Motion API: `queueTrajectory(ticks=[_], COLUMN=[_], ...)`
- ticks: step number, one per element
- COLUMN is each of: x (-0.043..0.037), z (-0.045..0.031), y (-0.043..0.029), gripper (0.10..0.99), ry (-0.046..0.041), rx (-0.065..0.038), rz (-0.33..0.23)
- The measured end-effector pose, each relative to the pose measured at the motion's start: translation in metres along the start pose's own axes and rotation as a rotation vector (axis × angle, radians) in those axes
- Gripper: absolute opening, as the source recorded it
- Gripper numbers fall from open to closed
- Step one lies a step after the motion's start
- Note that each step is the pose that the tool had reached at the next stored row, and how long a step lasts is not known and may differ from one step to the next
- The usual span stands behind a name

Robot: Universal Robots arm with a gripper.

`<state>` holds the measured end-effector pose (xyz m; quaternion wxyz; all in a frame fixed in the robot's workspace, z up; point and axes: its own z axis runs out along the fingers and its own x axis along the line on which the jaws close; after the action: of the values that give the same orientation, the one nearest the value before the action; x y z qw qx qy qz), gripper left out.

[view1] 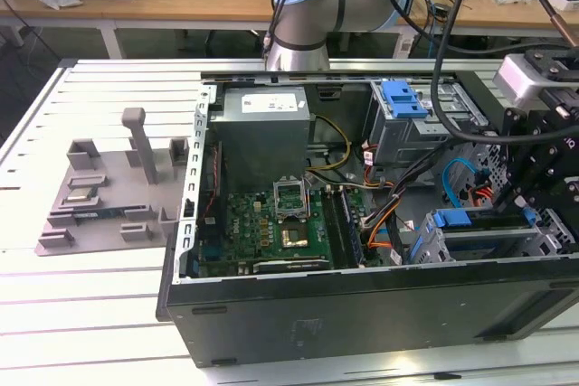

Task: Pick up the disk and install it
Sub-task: 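Insert the first disk wire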

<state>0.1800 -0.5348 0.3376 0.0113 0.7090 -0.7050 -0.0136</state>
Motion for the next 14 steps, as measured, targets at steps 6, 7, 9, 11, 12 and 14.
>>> queueTrajectory(ticks=[6,7,9,11,12,14], x=[0.0000,0.0000,0.0000,0.0000,-0.0005,-0.0017], z=[0.0018,0.0020,0.0026,-0.0054,-0.0162,-0.0298], y=[0.0001,0.0001,0.0000,0.0004,0.0007,0.0012], gripper=[0.169,0.169,0.180,0.243,0.243,0.243], ry=[-0.0001,-0.0005,-0.0011,-0.0005,-0.0004,-0.0004], rx=[0.000,0.000,0.000,0.000,0.000,0.000], rz=[0.000,0.000,0.000,0.000,0.000,0.000])
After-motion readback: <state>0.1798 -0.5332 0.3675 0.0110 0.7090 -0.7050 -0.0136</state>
